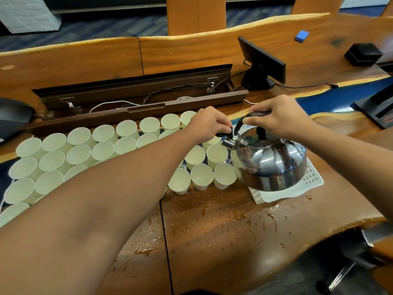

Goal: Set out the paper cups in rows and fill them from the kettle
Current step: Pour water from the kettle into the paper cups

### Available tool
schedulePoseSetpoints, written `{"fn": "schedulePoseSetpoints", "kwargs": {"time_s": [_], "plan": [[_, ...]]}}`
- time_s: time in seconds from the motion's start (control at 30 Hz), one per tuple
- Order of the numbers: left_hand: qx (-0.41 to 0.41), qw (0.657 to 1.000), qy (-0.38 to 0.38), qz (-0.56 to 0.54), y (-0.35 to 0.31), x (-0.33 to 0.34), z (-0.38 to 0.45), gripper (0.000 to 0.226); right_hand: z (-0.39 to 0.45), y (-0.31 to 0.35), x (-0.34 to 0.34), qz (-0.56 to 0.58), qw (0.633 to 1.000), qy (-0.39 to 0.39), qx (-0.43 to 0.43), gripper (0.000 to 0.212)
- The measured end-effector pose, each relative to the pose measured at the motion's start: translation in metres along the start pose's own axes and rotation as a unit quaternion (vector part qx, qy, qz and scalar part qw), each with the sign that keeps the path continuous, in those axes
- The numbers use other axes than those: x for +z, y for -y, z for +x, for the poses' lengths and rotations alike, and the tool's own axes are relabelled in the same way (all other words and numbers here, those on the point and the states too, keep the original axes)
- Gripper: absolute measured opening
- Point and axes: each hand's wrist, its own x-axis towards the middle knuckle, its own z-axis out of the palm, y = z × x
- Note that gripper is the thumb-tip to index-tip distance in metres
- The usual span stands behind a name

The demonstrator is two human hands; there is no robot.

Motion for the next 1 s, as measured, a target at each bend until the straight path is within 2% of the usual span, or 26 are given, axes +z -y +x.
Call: {"fn": "schedulePoseSetpoints", "kwargs": {"time_s": [0.27, 0.57, 1.0], "plan": [[0.015, 1.0, 0.0, 0.016, -0.003, -0.001, -0.003, 0.008, -0.008, -0.009, -0.001, 0.027, 1.0, -0.009, -0.003, 0.026], [0.03, 0.999, 0.014, 0.017, -0.011, 0.003, -0.016, 0.011, -0.021, -0.011, -0.008, 0.01, 1.0, 0.003, -0.018, 0.019], [0.036, 0.999, 0.02, 0.004, -0.009, 0.019, -0.032, 0.007, -0.048, -0.002, -0.011, -0.001, 1.0, 0.017, -0.019, 0.023]]}}
